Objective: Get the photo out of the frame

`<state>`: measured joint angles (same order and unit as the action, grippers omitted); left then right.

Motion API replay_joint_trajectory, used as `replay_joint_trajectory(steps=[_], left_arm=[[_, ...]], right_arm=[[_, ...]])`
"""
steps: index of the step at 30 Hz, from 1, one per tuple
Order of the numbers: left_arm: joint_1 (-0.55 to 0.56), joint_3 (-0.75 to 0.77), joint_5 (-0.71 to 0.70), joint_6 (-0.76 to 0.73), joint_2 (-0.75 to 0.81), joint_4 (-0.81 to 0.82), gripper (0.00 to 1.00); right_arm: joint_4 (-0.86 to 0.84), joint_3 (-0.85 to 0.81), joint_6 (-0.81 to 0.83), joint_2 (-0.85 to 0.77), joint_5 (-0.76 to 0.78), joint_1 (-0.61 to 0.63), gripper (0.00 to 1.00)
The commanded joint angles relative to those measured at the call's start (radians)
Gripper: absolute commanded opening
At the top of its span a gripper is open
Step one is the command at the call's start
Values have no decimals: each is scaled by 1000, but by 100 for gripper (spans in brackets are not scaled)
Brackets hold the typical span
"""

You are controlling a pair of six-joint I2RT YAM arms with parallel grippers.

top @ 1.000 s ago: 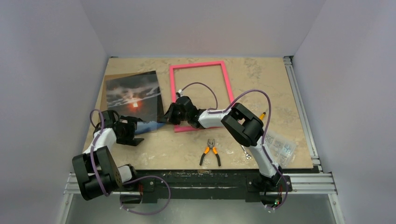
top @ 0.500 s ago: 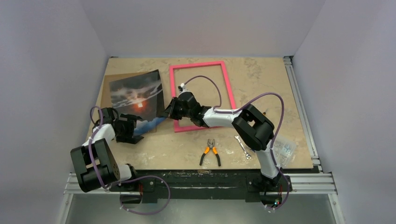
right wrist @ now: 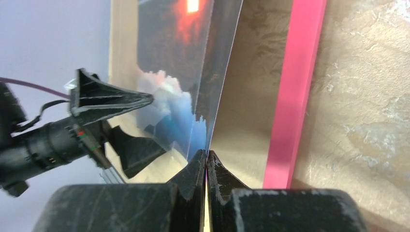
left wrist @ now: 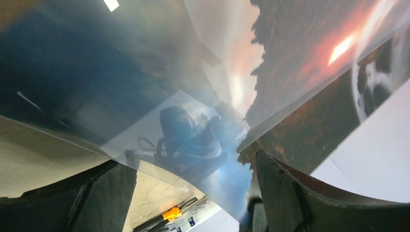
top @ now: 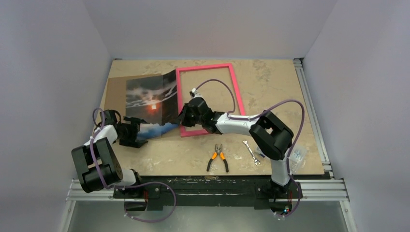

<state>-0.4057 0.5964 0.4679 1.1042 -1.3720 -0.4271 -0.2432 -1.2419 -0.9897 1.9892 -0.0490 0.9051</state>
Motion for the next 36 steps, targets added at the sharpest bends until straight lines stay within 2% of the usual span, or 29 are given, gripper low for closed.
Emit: replay_joint_trajectory(steps=[1, 19, 28, 33, 36], left_arm=[[-4, -15, -116, -57, -45, 46, 88], [-7, 0, -118, -53, -59, 51, 88], [-7, 19, -129, -56, -58, 18, 90], [-5, 30, -65, -56, -45, -4, 91], [4, 60, -38, -75, -16, -85, 92]], right_arm=[[28, 12, 60, -126, 46, 6, 0], [252, 71, 193, -369, 166, 5, 0], [476, 141, 307, -627, 202, -15, 0], [663, 57, 398, -731, 244, -20, 0], [729, -24, 432, -747, 242, -20, 0]])
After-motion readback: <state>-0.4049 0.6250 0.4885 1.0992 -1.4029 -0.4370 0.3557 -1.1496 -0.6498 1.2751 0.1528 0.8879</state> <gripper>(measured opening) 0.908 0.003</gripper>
